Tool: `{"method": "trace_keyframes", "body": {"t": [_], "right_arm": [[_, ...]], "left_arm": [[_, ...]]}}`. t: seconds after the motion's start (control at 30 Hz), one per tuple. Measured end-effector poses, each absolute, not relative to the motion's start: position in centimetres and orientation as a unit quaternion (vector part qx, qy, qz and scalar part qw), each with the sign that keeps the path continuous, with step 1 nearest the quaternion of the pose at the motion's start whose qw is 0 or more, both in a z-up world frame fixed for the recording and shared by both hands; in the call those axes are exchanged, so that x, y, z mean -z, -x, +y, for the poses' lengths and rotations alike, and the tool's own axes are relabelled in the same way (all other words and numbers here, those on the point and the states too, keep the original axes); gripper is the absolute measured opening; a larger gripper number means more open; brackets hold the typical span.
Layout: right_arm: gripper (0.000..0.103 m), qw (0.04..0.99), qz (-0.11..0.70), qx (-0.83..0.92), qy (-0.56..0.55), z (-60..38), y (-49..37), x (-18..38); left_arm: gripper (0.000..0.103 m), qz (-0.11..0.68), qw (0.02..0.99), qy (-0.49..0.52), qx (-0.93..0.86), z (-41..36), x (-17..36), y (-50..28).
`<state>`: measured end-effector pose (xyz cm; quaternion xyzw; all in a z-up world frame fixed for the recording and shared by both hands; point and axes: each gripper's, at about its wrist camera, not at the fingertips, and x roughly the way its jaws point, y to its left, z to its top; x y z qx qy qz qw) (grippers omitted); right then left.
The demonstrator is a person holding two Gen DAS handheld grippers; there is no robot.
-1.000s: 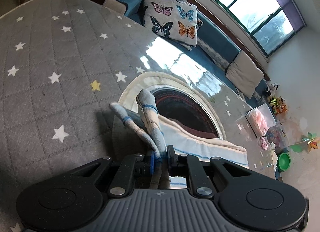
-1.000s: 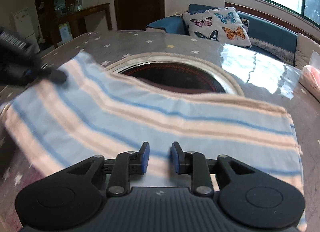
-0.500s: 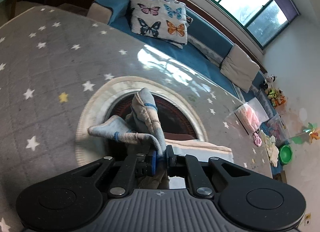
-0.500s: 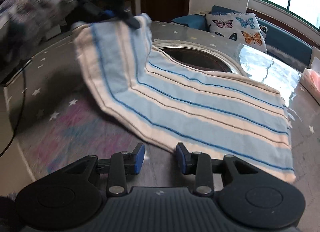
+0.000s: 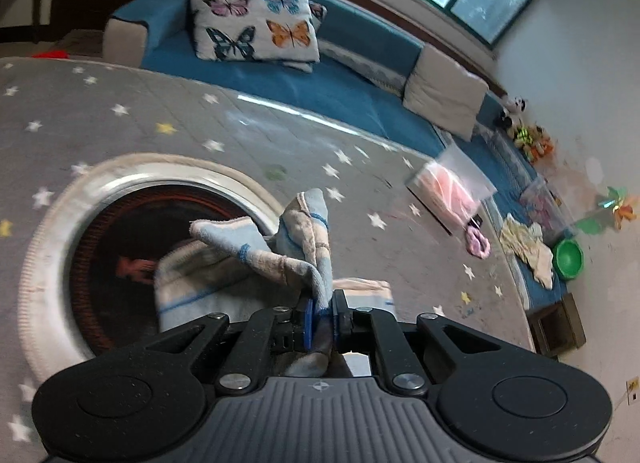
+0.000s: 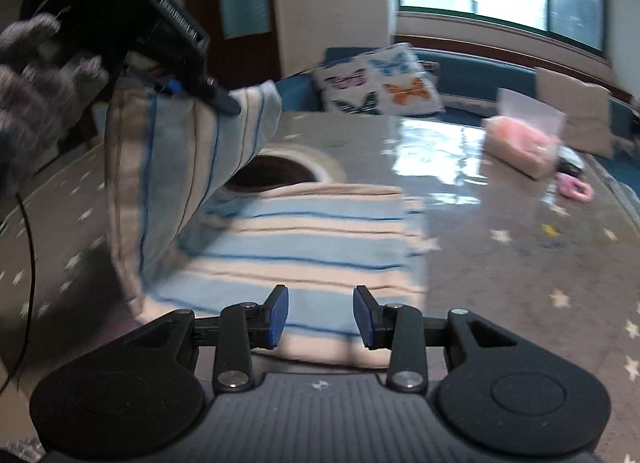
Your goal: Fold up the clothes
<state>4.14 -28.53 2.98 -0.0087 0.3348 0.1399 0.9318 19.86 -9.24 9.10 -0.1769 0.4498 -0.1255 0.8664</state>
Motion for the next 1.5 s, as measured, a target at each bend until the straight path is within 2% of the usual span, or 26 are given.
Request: {"method": "trace_keyframes", "body": {"t": [0.23,0.37,0.53,0.57,0.67,0.77,0.87,1.27,1.5], "right_arm": [[0.036,0.936,0.336,-0.092,-0.043,-33.0,-5.2,-2.4],[0.036,0.934,0.344,-0.082,-0.051,-34.0,-5.4,-1.6],[0.036,0.933,0.351,-0.068,-0.052,-34.7,-5.4,-1.2],[0.036,0.933,0.351,-0.064,-0.053,-35.0,-5.4,-1.3],[0.036,0.935,0.344,-0.062,-0.055,-35.4,-5.5,-1.8],[0.035,0.937,0.336,-0.078,-0.059,-35.3,-6.1,-2.4],[0.035,0.933,0.334,-0.115,-0.065,-34.7,-7.5,-2.8],[0.035,0.911,0.373,-0.157,-0.082,-32.8,-15.6,-0.2],[0.034,0.908,0.374,-0.162,-0.097,-32.6,-18.3,0.6]], "left_arm": [[0.01,0.483,0.847,0.169,0.142,-15.0,-5.6,-21.8],[0.015,0.498,0.833,0.163,0.177,-16.8,-3.6,-22.1],[0.017,0.483,0.83,0.173,0.218,-17.0,-4.1,-21.6],[0.019,0.477,0.834,0.167,0.221,-16.7,-4.5,-21.4],[0.035,0.466,0.842,0.16,0.221,-15.4,-5.3,-20.7],[0.037,0.457,0.854,0.14,0.206,-13.6,-5.8,-20.1],[0.045,0.459,0.861,0.121,0.183,-11.4,-5.7,-19.5],[0.05,0.477,0.871,0.082,0.086,-3.6,-4.9,-18.0],[0.053,0.484,0.871,0.069,0.056,-2.4,-4.8,-18.8]]}}
